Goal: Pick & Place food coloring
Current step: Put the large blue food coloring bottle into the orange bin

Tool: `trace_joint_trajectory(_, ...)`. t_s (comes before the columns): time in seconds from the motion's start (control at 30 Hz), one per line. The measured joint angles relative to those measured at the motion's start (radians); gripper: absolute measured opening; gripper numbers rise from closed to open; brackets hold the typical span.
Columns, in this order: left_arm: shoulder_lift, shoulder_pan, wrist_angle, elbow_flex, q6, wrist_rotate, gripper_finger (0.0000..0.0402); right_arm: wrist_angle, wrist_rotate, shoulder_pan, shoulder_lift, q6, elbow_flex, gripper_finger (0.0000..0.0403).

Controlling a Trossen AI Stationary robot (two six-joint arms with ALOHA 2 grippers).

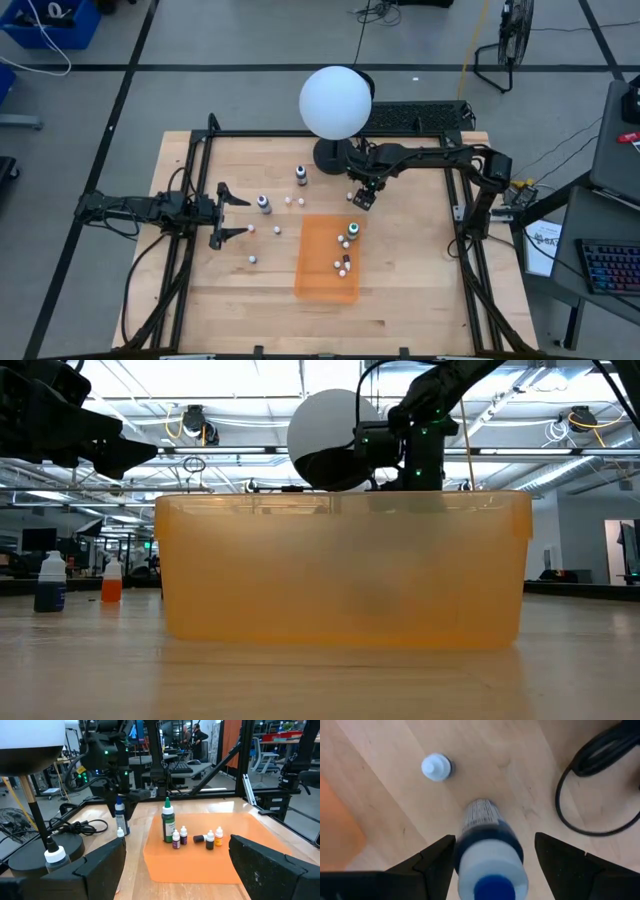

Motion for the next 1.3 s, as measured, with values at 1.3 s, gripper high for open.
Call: trace_joint_trajectory(1.3,0.0,0.0,0.0,0.0,0.0,0.0,0.0351,-0.087,0.181,0.537,-0.439,0.25,0.0,0.0125)
